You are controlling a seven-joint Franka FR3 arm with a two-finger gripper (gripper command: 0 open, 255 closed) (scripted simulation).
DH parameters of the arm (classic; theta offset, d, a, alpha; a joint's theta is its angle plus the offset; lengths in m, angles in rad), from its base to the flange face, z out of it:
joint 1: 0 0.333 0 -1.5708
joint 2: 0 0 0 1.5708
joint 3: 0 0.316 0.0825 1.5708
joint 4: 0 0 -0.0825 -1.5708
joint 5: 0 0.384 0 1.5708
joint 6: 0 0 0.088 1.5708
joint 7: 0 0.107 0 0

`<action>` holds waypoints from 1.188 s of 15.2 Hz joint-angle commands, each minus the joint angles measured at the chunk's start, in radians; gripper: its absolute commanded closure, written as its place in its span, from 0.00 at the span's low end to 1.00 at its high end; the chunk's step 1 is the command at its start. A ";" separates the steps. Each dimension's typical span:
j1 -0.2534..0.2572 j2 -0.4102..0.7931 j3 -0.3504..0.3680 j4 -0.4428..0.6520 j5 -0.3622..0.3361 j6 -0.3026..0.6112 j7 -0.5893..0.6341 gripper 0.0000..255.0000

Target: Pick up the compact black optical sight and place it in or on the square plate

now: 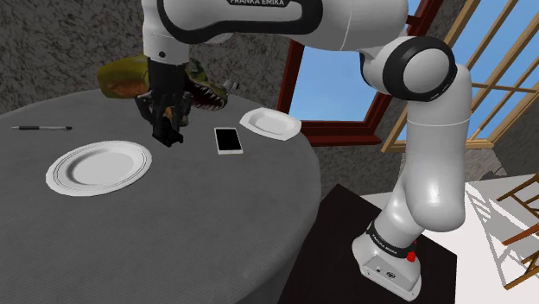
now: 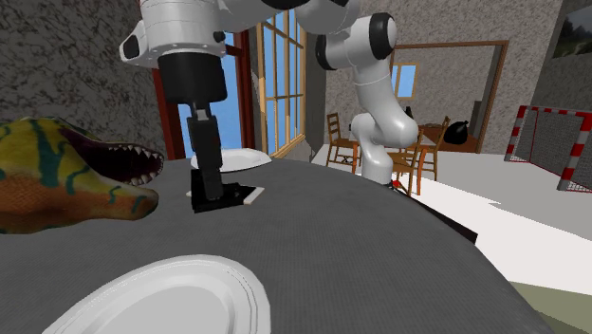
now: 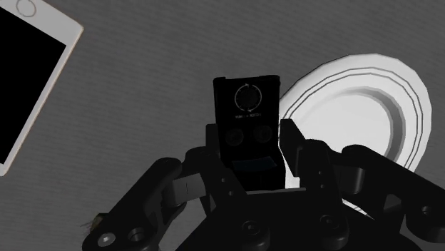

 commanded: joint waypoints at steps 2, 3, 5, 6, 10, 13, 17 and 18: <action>0.003 0.005 0.000 0.048 -0.002 -0.043 0.003 1.00; -0.019 -0.027 -0.002 0.001 0.010 -0.030 -0.019 1.00; -0.061 -0.087 -0.008 -0.082 0.033 -0.009 -0.062 1.00; -0.081 -0.115 -0.012 -0.120 0.044 -0.001 -0.085 1.00; -0.152 -0.214 -0.035 -0.247 0.084 0.021 -0.179 1.00; -0.199 -0.276 -0.059 -0.324 0.108 0.029 -0.252 1.00; -0.255 -0.345 -0.096 -0.404 0.131 0.030 -0.349 1.00; -0.269 -0.359 -0.107 -0.421 0.135 0.030 -0.373 1.00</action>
